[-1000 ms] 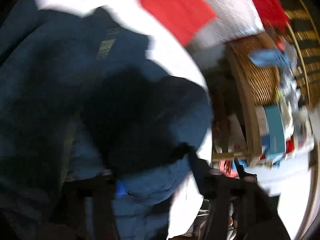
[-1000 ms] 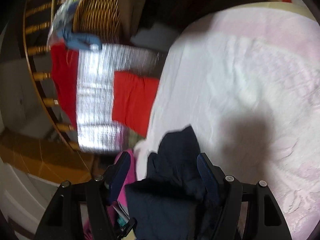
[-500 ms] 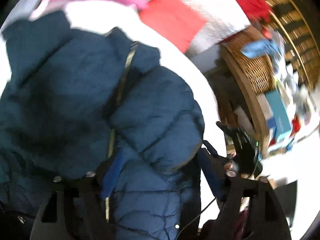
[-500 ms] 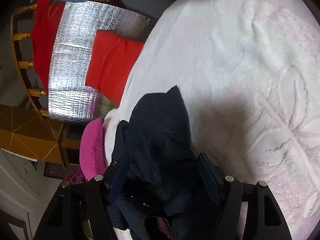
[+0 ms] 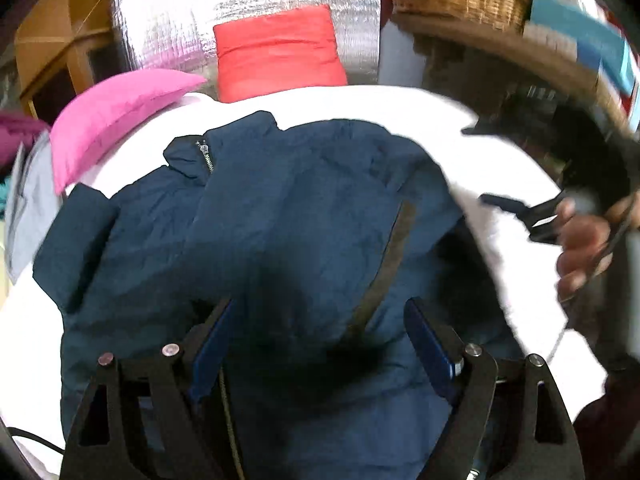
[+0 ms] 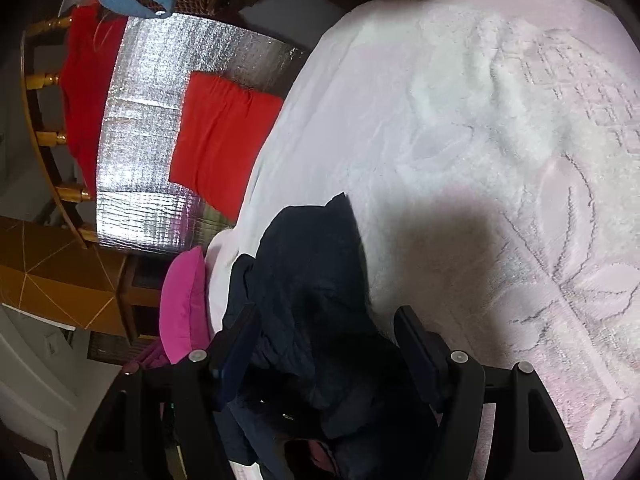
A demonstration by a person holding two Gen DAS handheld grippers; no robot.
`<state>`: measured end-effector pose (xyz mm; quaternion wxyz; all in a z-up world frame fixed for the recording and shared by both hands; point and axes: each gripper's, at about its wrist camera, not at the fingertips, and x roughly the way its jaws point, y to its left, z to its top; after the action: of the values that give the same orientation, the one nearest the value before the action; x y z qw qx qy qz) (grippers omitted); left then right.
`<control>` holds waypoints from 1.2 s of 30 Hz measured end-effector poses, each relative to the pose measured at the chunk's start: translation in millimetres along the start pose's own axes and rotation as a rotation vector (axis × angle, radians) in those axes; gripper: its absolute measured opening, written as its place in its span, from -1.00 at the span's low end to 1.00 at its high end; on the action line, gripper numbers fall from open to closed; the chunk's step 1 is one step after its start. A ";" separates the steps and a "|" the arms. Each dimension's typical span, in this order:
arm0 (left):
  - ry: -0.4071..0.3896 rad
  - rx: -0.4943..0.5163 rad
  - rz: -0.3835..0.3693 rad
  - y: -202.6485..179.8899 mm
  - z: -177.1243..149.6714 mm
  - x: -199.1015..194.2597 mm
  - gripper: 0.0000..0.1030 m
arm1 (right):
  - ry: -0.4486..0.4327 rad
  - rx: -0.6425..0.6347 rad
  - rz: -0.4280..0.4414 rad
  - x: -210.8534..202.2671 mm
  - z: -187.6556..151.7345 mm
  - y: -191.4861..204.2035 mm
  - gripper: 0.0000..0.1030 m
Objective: Fold large clothes
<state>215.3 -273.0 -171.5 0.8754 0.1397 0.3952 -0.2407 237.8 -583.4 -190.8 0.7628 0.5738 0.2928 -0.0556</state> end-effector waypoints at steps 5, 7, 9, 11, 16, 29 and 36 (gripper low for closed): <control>0.053 0.000 -0.017 9.4 4.3 17.8 0.00 | 0.002 -0.005 0.010 -2.3 -0.7 1.4 0.41; 0.062 -0.007 -0.048 17.5 10.6 18.8 -0.35 | 0.002 -0.007 0.012 -2.0 -1.1 1.7 0.41; 0.054 -0.012 -0.053 22.3 14.1 15.7 -0.61 | 0.004 -0.005 0.012 -1.3 -1.3 1.5 0.41; 0.049 -0.035 -0.089 32.2 20.9 14.9 -0.66 | 0.014 -0.004 0.016 0.7 -2.3 1.0 0.41; 0.020 -0.115 -0.171 74.8 41.3 -6.6 -0.71 | 0.040 -0.020 0.016 8.2 -6.9 4.1 0.41; 0.117 -0.512 -0.186 245.0 50.0 -2.3 -0.60 | 0.060 -0.083 -0.045 29.6 -15.4 11.9 0.40; 0.161 -0.613 -0.176 275.3 10.7 2.5 -0.17 | 0.057 -0.085 -0.068 35.5 -13.3 8.8 0.40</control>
<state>369.8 -45.7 -151.5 0.8187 -0.1465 0.5275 -0.1733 265.5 -559.5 -203.8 0.7754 0.5322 0.3358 -0.0525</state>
